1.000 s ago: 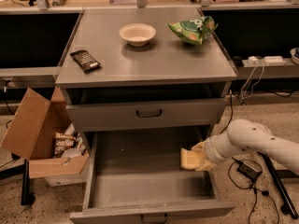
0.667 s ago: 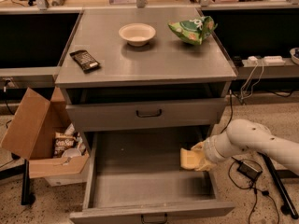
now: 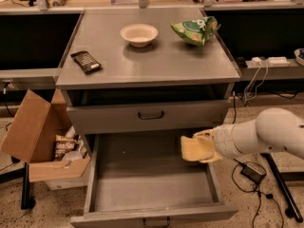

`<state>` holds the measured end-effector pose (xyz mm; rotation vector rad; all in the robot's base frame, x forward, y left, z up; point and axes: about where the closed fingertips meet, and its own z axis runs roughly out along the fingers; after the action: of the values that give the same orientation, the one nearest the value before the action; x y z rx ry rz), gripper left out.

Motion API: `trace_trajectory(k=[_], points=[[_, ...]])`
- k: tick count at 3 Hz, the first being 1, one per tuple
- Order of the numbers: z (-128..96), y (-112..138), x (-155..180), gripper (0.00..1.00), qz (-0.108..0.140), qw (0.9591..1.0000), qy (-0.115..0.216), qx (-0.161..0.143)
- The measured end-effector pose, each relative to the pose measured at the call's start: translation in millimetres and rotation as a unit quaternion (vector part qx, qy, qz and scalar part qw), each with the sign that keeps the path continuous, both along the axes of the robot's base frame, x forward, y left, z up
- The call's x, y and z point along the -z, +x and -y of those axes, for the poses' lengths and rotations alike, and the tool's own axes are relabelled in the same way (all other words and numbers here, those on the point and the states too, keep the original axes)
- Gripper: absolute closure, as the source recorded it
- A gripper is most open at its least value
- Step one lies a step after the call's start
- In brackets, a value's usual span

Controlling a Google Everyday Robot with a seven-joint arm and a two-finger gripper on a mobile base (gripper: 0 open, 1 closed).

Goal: Pick sponge from middle drawer and place on counter

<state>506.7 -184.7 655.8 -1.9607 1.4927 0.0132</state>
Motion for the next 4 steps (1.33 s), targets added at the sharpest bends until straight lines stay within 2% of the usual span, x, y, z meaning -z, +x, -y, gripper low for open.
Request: trace_trajectory(k=[1, 2, 3, 4], points=[[-16.8, -18.7, -83.8, 1.00, 0.069, 0.9967, 0.021, -0.037], [-16.8, -18.7, -83.8, 1.00, 0.069, 0.9967, 0.021, -0.037], [-28.8, -11.3, -107.5, 1.00, 0.074, 0.9948, 0.054, -0.044], [-55.2, 7.6, -163.0, 1.00, 0.085, 0.9900, 0.088, -0.070]])
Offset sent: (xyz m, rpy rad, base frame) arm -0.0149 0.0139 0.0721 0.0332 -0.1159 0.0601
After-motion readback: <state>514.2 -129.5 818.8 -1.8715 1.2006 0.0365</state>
